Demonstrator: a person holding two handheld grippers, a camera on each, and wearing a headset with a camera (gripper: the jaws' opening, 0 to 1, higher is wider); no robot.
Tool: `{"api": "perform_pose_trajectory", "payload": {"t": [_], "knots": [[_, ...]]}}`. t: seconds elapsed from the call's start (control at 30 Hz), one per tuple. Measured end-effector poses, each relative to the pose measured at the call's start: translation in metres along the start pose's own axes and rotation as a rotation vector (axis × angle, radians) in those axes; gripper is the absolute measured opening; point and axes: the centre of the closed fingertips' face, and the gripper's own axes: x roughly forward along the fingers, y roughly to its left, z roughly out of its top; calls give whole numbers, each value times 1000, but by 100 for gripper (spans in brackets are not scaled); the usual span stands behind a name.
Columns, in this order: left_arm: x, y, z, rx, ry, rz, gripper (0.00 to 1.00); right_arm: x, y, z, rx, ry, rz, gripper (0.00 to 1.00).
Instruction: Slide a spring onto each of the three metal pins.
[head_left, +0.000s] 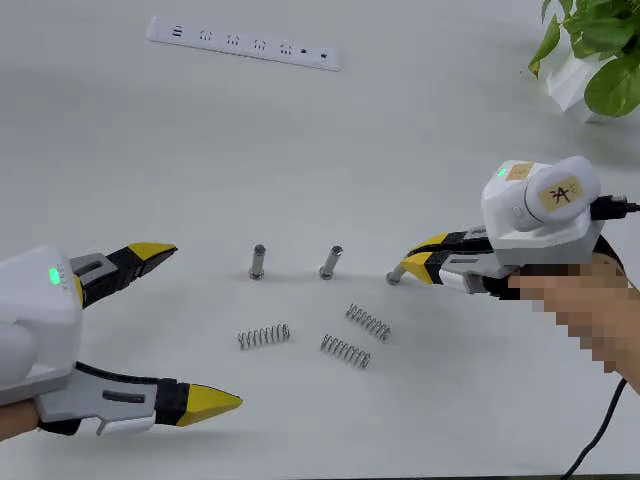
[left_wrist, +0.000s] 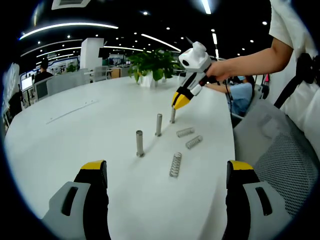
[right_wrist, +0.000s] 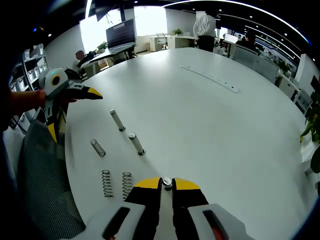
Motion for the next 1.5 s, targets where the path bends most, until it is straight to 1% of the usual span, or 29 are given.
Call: {"api": "perform_pose_trajectory", "payload": {"t": [0.1,0.43,0.8,0.97,1.13,1.33,1.5], "knots": [[0,0,0,0,1,0,99,0,0,-1,1,4,-1,7],[0,0,0,3,2,-1,99,-1,1,0,9,-6,-1,12],[-1,-1,1,8,5,0,99,-9,2,1,21,-30,-4,19],[-2,-1,2,14,6,0,99,-13,3,0,22,-43,-3,25],[-2,-1,3,18,8,0,99,-18,6,0,37,-66,11,31],[-3,-1,5,23,10,2,98,-24,9,-1,25,-87,27,41],[-4,-2,7,32,14,3,98,-30,12,-3,18,-101,43,46]]}}
